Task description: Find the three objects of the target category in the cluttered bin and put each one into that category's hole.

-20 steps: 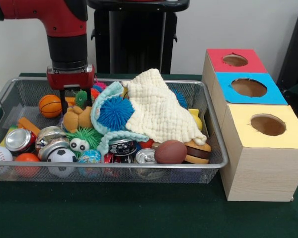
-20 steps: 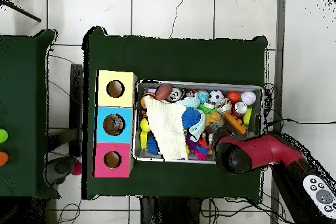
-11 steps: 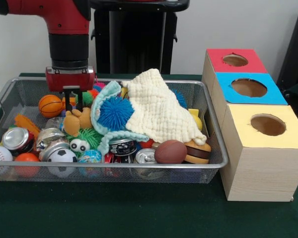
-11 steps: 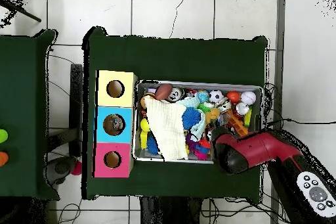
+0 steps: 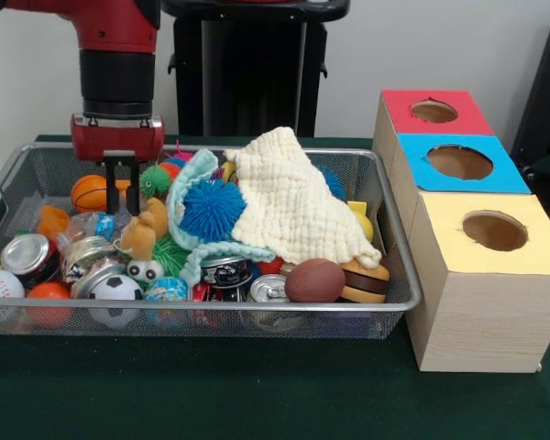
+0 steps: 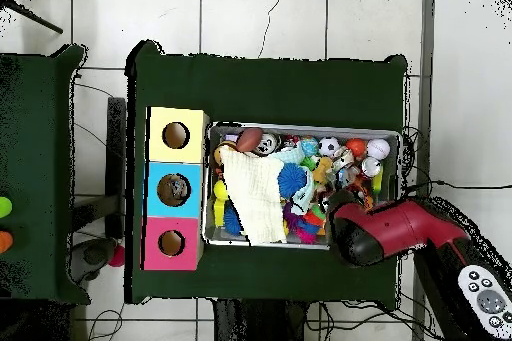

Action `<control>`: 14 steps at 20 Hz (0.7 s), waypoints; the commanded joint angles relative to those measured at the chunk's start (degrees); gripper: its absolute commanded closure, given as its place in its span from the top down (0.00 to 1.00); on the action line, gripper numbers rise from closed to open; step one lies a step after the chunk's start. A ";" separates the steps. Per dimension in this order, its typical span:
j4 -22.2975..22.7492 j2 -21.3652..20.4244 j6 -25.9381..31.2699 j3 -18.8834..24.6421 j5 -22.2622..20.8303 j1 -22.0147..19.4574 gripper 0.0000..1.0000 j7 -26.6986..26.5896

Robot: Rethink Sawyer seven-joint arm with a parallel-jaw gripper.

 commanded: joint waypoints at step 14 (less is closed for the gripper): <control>-2.66 -4.06 9.94 5.99 12.25 -3.92 0.00 -13.40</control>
